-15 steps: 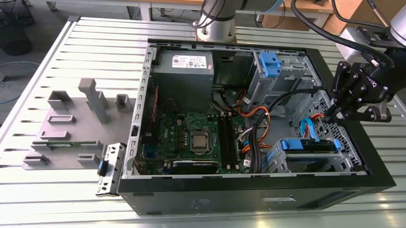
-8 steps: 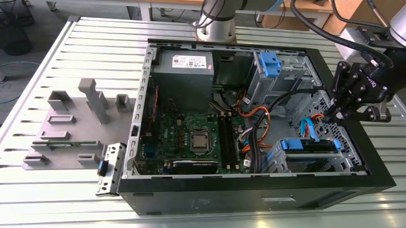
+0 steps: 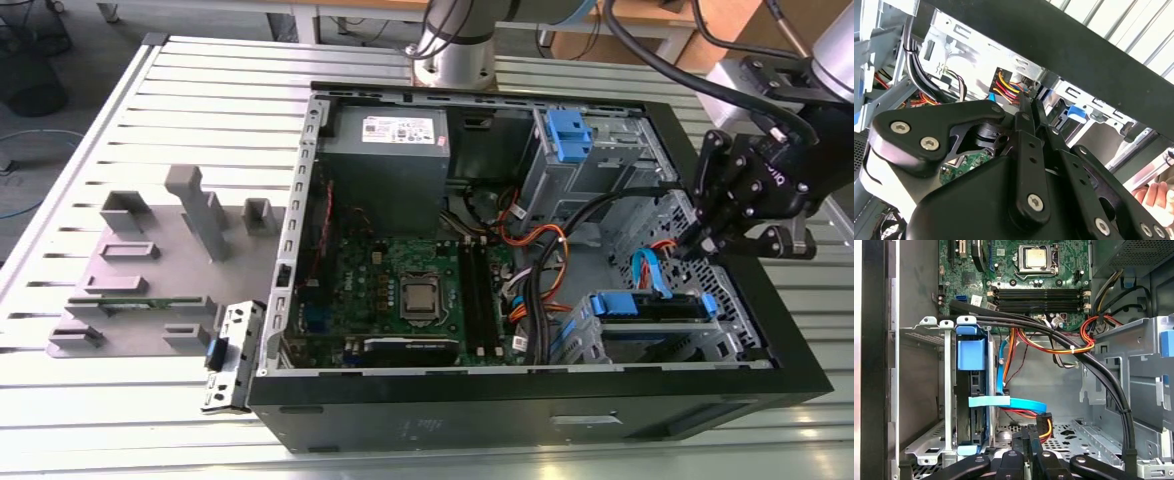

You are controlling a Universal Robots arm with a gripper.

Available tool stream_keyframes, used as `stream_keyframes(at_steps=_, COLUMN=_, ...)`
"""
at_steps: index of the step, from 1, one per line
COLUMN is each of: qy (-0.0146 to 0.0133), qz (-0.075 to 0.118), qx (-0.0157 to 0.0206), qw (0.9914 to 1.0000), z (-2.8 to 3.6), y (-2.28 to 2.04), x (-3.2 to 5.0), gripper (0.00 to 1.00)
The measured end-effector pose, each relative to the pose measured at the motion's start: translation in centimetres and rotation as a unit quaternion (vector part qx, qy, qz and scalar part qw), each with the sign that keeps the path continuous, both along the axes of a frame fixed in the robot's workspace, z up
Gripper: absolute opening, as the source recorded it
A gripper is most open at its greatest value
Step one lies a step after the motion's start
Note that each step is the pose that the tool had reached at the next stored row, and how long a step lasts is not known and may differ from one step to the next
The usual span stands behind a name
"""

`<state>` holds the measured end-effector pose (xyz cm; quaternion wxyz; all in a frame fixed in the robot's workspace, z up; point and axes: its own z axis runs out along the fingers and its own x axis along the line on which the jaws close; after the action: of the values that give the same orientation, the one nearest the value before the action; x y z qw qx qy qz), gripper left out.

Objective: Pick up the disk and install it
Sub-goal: 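Insert the second disk wire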

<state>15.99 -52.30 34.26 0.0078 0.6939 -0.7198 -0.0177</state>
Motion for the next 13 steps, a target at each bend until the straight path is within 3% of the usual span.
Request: stream_keyframes(at_steps=13, qy=-0.0022, qz=0.0, qx=0.0001, qw=1.0, z=0.0, y=-1.59, x=-0.69, gripper=0.16)
